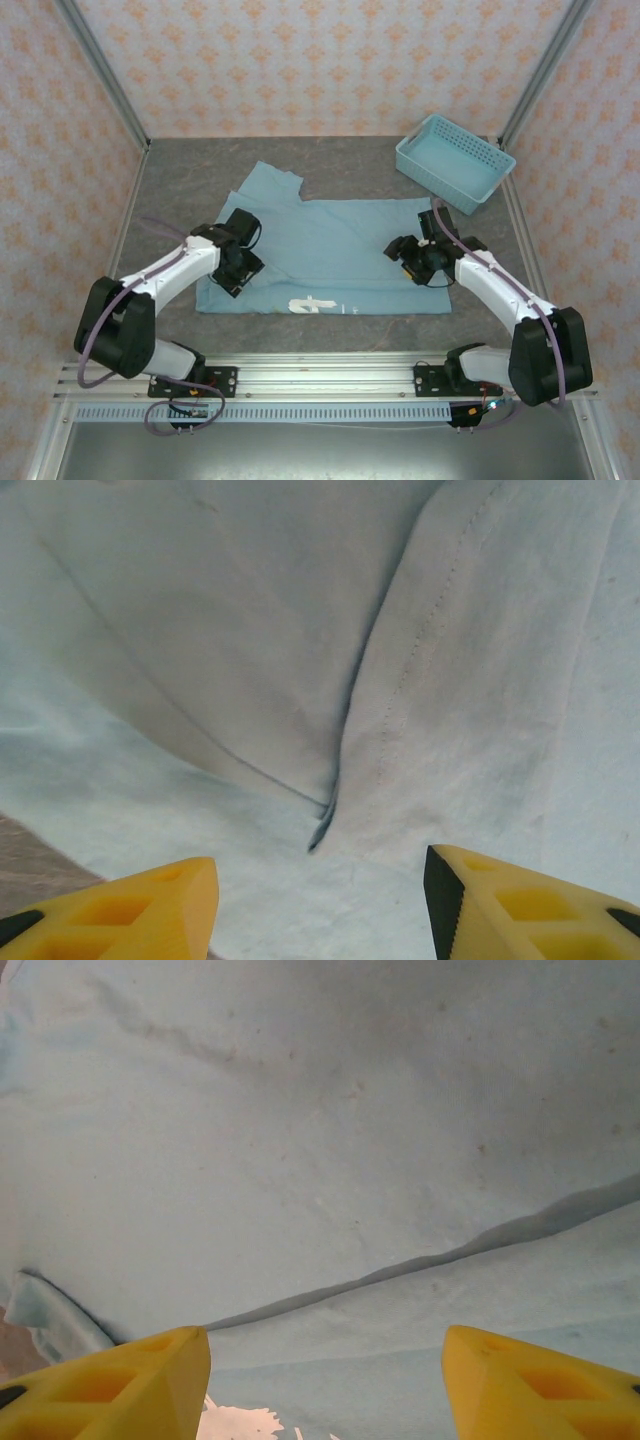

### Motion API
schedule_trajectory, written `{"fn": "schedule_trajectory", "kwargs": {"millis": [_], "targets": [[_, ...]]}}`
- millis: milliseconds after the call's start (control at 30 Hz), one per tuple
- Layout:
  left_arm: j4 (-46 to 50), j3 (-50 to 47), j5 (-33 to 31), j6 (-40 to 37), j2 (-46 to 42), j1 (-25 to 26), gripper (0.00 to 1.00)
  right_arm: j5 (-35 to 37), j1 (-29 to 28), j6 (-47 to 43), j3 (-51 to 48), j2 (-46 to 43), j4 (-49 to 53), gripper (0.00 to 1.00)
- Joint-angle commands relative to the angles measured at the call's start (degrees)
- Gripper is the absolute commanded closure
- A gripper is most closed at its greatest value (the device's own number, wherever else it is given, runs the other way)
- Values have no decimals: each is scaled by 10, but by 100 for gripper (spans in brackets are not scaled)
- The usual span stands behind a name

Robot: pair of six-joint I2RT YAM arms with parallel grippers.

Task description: Fold and stack the t-shirts

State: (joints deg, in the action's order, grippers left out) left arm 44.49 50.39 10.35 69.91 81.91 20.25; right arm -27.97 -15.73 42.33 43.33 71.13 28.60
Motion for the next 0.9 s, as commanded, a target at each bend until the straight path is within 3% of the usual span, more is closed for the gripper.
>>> {"fn": "schedule_trajectory", "kwargs": {"millis": [0,300,733,867], "targets": [[-34,-3,13,22,18,8,44,-5,-2,-7,5,-2,-9,37],[-58,-10,16,26,47,22,55,0,-3,-6,5,1,-6,37],[-38,32,5,4,64,24,99,9,-2,-1,6,11,-6,38],[-31,59,1,-10,76,26,100,10,-3,0,8,13,-6,38]]}}
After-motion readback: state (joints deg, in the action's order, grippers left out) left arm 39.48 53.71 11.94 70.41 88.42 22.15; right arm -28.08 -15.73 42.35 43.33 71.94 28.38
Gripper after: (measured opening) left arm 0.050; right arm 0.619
